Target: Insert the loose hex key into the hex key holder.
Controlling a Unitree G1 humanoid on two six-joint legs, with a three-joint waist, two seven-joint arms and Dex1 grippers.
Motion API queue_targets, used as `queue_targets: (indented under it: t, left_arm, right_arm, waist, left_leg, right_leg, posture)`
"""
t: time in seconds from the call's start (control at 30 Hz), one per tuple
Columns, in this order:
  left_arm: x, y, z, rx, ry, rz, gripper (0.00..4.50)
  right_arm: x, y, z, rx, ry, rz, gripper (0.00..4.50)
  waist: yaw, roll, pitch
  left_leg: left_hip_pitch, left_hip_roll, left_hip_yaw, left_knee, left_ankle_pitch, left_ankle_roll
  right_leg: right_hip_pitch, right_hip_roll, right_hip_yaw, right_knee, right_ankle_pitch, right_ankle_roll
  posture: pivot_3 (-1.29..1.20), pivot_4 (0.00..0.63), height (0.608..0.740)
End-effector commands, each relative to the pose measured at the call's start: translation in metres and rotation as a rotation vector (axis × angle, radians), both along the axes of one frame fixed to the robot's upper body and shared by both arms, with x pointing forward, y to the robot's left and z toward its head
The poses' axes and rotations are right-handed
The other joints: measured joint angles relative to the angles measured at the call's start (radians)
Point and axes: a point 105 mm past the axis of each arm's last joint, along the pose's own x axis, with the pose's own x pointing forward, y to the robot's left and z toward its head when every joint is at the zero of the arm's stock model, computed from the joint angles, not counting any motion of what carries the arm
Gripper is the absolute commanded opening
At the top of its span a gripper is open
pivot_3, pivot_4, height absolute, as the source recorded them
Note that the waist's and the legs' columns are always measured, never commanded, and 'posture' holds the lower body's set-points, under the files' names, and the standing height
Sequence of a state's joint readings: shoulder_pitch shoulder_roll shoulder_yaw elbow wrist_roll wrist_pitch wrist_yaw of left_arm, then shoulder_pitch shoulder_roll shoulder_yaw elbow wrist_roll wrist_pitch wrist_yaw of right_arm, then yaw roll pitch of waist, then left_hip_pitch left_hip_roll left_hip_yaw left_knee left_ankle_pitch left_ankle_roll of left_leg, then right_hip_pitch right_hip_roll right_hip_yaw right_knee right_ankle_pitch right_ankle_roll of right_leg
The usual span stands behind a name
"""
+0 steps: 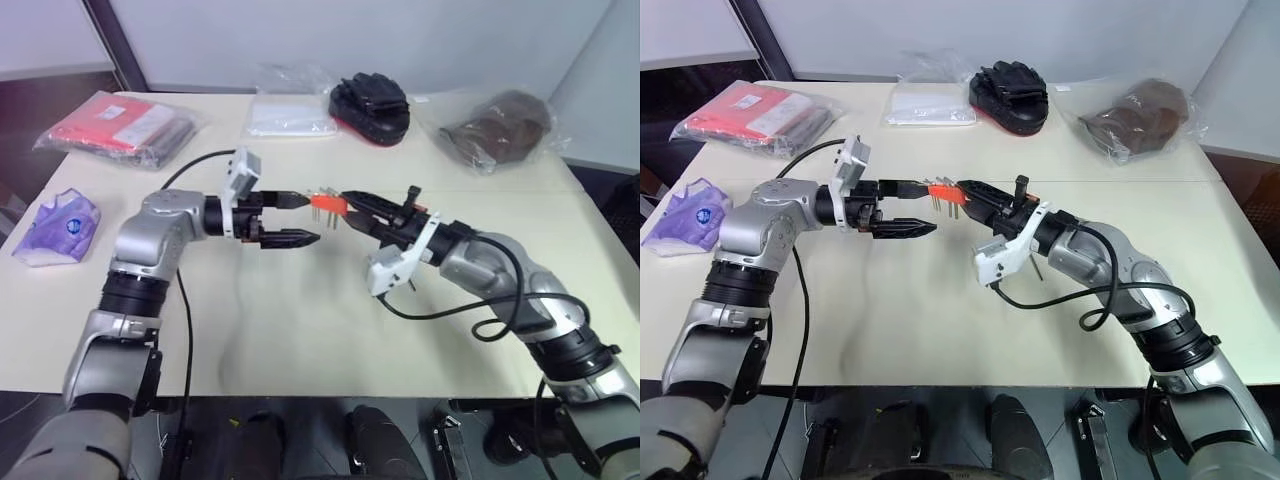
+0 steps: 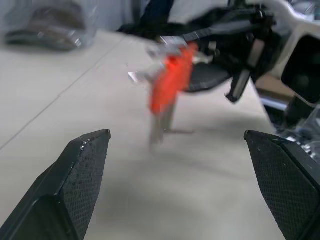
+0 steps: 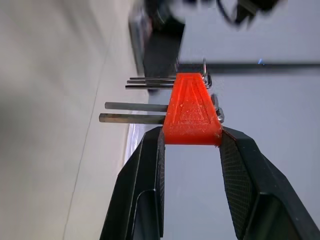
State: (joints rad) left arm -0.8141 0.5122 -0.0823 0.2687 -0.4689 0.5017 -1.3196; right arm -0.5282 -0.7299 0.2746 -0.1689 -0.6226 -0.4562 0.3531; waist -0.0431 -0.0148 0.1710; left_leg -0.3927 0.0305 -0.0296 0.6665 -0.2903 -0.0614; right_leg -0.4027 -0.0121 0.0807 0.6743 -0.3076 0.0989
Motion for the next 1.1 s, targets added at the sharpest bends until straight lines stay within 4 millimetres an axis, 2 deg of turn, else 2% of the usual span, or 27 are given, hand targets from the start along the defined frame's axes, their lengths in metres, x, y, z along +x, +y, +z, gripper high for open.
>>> queue_targets:
  t: [0.03,0.3,0.93,0.97,1.0,1.1]
  left_arm:
    - [-0.004,-0.003,0.016,-0.042,-0.043,-0.041,4.5]
    - [-0.009,-0.01,0.025,-0.106,-0.05,-0.085,4.5]
    - [-0.01,-0.025,0.016,-0.144,-0.02,-0.111,4.5]
    - [-0.01,-0.026,0.015,-0.141,-0.019,-0.112,3.96]
    - [-0.01,-0.027,0.013,-0.138,-0.017,-0.113,3.68]
    - [-0.01,-0.028,0.011,-0.135,-0.015,-0.116,2.08]
  right_arm:
    - [-0.01,-0.001,0.016,0.019,-0.044,0.045,0.98]
    - [-0.017,-0.003,0.011,-0.002,-0.03,0.068,0.98]
    - [-0.024,-0.004,0.016,-0.032,-0.035,0.07,0.98]
    - [-0.024,-0.004,0.016,-0.032,-0.035,0.071,0.98]
    - [-0.025,-0.004,0.016,-0.033,-0.035,0.071,0.98]
    - [-0.025,-0.004,0.017,-0.034,-0.035,0.069,0.98]
  waist:
    - [0.0,0.0,0.0]
    - [0.0,0.0,0.0]
    - [0.0,0.0,0.0]
    - [0.0,0.0,0.0]
    - [0.0,0.0,0.0]
    - [0.001,0.0,0.0]
  left_leg:
    - [0.0,0.0,0.0,0.0,0.0,0.0]
    - [0.0,0.0,0.0,0.0,0.0,0.0]
    - [0.0,0.0,0.0,0.0,0.0,0.0]
    - [0.0,0.0,0.0,0.0,0.0,0.0]
    - [0.0,0.0,0.0,0.0,0.0,0.0]
    - [0.0,0.0,0.0,0.0,0.0,0.0]
  right_leg:
    - [0.0,0.0,0.0,0.0,0.0,0.0]
    - [0.0,0.0,0.0,0.0,0.0,0.0]
    - [0.0,0.0,0.0,0.0,0.0,0.0]
    - [0.0,0.0,0.0,0.0,0.0,0.0]
    - [0.0,0.0,0.0,0.0,0.0,0.0]
    - [0.0,0.0,0.0,0.0,0.0,0.0]
  posture:
    - [0.0,0.15,0.74]
    - [0.0,0.15,0.74]
    - [0.0,0.15,0.74]
    - [0.0,0.15,0.74]
    - [0.0,0.15,0.74]
    - [0.0,0.15,0.74]
